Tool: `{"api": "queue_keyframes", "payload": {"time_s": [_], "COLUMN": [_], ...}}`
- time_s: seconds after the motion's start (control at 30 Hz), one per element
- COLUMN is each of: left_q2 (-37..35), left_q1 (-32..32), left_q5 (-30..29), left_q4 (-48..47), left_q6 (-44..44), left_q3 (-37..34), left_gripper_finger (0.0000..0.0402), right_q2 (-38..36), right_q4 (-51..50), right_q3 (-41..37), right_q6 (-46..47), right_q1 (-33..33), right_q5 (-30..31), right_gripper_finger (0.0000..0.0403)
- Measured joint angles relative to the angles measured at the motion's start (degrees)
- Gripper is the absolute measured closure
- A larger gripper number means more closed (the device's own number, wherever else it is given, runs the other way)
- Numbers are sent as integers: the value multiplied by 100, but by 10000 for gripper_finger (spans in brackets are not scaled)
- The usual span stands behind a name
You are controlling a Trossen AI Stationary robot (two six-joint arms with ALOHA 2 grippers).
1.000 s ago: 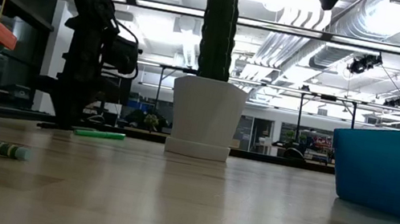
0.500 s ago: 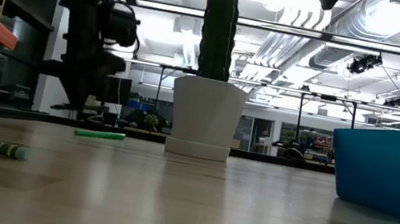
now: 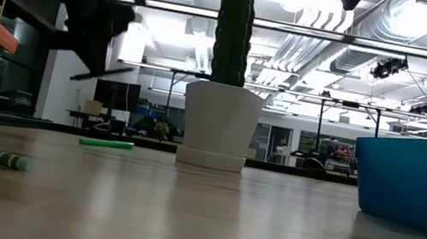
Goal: Sort pens & pencils
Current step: Put the black pen into the blue bin
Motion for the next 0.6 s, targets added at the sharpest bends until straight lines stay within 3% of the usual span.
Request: {"api": "queue_keyframes", "payload": {"time_s": [0.33, 0.6], "left_q2": [-1009, -1574], "left_q1": [-1068, -2221], "left_q5": [-89, -285], "left_q4": [215, 891], "left_q6": [-310, -589], "left_q3": [2, 2], "left_gripper_finger": [379, 376], "right_q2": [1, 1], "right_q4": [144, 1249], "right_q3": [-2, -2], "right_q6": [457, 1388], "right_q1": [17, 17], "right_q5": [-197, -271], "right_gripper_finger": [263, 263]}}
